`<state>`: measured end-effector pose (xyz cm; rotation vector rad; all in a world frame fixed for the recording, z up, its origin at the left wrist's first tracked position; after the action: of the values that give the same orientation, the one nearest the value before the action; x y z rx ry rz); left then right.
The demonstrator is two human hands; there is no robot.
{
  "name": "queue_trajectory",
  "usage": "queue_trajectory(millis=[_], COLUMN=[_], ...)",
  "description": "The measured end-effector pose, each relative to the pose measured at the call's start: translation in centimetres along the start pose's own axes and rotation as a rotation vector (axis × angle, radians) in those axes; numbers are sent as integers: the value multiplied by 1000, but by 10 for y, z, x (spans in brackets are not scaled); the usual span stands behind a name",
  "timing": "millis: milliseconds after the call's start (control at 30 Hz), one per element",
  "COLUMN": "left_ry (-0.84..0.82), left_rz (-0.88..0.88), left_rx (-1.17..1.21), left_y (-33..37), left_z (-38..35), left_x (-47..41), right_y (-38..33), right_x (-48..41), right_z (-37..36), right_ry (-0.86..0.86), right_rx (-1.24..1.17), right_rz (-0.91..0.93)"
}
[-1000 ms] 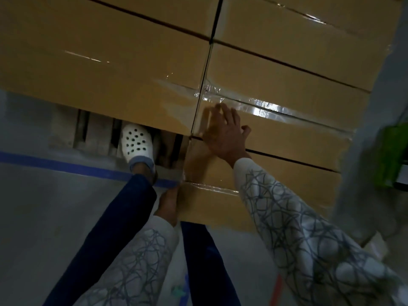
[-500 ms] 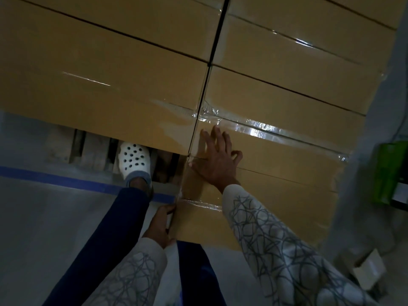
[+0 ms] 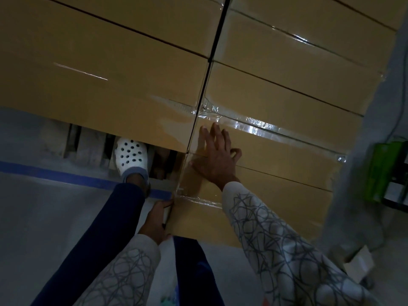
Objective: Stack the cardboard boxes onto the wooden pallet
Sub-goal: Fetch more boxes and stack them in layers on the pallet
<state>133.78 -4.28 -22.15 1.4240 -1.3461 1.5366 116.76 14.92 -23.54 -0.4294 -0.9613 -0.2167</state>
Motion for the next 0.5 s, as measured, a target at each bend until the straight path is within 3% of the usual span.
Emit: queue_trajectory(millis=[133, 333, 400, 433, 500], left_ry=[-11, 17, -126, -134, -121], left_rz=[-28, 3, 48, 44, 69], left_rx=[12, -158, -107, -247, -311], left_y=[0, 4, -2, 2, 1], left_z=[2, 20, 26, 26, 19], left_x=[-1, -10, -35, -31, -18], right_y=[2, 13, 17, 19, 23], right_x=[0, 7, 13, 16, 23], right_z=[0, 0, -4, -7, -13], right_ry=[3, 69, 73, 66, 57], right_rx=[7, 36, 60, 61, 46], right_rz=[23, -28, -34, -31, -30])
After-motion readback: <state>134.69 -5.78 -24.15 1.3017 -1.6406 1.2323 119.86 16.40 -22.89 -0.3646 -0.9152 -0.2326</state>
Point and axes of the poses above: each hand's wrist, its own x-axis away from the middle knuckle, its own z-axis out of the back of the hand, y = z × x, the point moved 9 cm from there along -x, towards the middle knuckle, and after that the axes turned 13 degrees about -y, right-handed, at the moved point
